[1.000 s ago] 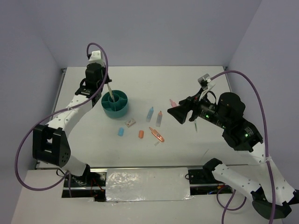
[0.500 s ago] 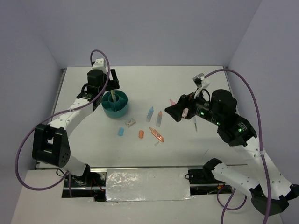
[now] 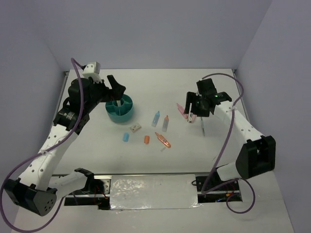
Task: Sort the stationery into containers
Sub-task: Place the pen in the storage box, then pick up the pen from the center of the board.
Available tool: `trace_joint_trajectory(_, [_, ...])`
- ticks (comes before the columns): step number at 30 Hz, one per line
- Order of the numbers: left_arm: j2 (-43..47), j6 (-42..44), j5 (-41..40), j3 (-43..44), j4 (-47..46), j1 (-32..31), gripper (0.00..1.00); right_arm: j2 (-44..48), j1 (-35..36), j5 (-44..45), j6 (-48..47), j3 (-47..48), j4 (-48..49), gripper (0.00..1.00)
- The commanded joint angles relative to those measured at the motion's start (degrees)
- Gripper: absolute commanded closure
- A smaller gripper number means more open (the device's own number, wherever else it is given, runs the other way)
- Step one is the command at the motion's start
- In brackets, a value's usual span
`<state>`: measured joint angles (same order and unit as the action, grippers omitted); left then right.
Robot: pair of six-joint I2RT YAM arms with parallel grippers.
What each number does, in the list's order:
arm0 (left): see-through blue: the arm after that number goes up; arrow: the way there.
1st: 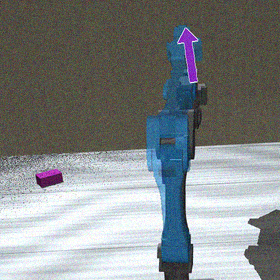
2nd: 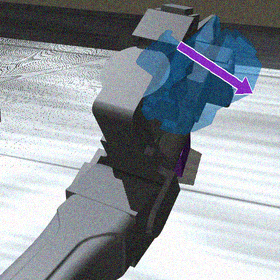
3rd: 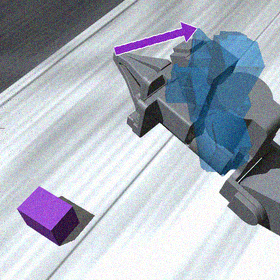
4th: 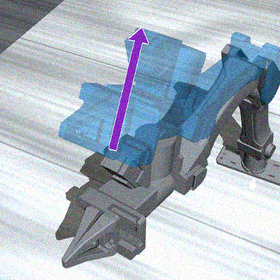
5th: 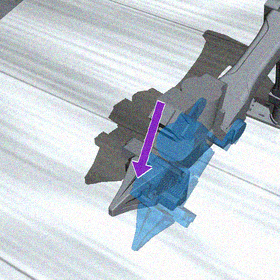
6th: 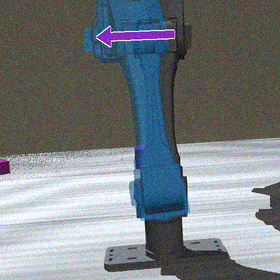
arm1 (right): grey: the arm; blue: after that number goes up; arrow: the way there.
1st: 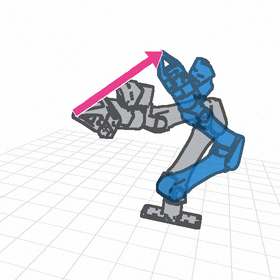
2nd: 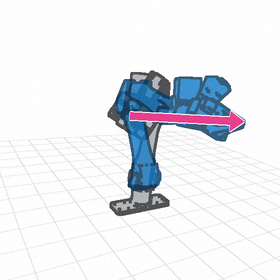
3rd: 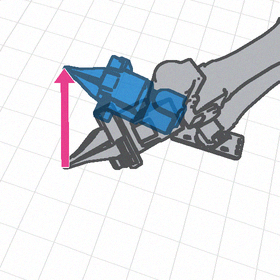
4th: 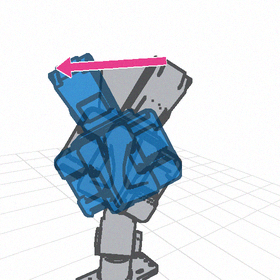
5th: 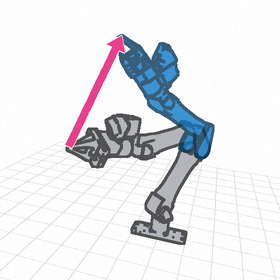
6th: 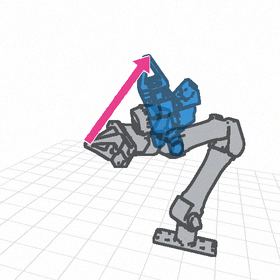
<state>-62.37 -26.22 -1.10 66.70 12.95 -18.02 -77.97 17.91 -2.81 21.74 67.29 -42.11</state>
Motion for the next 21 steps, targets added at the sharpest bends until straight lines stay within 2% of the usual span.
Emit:
trace_joint_trajectory(1, [1.5, -2.6, 6.1, -1.4, 8.0, -3.1, 0.01, -4.6, -3.4, 5.0, -1.8, 2.2, -4.5, 0.24])
trace_joint_trajectory(4, [2.4, -2.6, 2.9, -2.5, 13.0, -9.3, 0.0, -8.5, -7.3, 6.6, -3.1, 3.6, -5.5, 0.31])
trace_joint_trajectory(7, [1.4, -2.8, -0.5, -2.8, 17.6, -13.4, 0.01, -10.5, -10.9, 4.8, -4.2, 3.5, -5.4, 0.31])
trace_joint_trajectory(14, [-0.7, -2.5, 0.2, -2.5, 22.1, -16.3, 0.01, -16.1, -13.5, 4.4, -7.2, 3.2, -5.0, 0.31])
trace_joint_trajectory(16, [-0.8, -2.3, 0.7, -1.7, 22.7, -16.6, 0.01, -17.6, -14.4, 4.0, -8.2, 3.6, -4.7, 0.37])
trace_joint_trajectory(21, [-2.3, -1.4, 0.3, 1.0, 24.2, -17.0, 0.01, -21.0, -16.2, 4.5, -8.8, 3.6, -4.1, 0.43])
